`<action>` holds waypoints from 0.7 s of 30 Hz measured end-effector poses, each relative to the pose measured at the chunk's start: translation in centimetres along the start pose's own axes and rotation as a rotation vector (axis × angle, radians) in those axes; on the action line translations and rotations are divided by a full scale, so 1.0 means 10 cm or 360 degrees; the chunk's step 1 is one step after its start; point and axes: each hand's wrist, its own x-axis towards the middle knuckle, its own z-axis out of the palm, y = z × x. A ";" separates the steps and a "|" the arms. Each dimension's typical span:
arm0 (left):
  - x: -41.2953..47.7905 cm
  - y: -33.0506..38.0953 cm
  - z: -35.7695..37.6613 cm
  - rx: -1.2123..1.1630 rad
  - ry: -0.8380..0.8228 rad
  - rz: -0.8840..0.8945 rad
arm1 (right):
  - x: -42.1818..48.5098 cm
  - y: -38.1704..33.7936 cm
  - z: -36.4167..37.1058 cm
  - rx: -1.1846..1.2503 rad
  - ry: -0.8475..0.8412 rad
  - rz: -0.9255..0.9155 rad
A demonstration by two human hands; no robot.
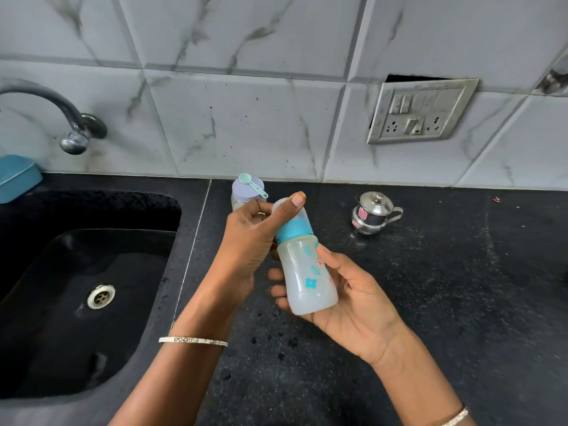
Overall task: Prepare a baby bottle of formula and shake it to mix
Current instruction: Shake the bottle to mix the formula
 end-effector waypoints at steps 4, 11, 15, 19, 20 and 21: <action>0.14 -0.15 -0.13 0.0230 -0.0064 -0.0022 | 0.09 -0.06 -0.11 -0.0105 0.0077 -0.0049; 0.42 -0.69 -0.53 0.0724 0.0179 -0.0003 | 0.53 -0.25 -0.51 -0.0513 0.0713 -0.0398; 0.52 -0.89 -0.64 0.0932 0.0197 0.0061 | 0.95 -0.37 -0.86 -0.1100 0.1165 -0.0657; 0.63 -1.03 -0.70 0.1076 0.0185 0.0115 | 1.39 -0.56 -0.99 -0.1621 0.1353 -0.0811; 0.64 -1.05 -0.70 0.1085 0.0170 0.0125 | 1.50 -0.60 -1.01 -0.1711 0.1367 -0.0838; 0.68 -1.08 -0.71 0.1096 0.0154 0.0128 | 1.60 -0.64 -1.02 -0.1785 0.1385 -0.0859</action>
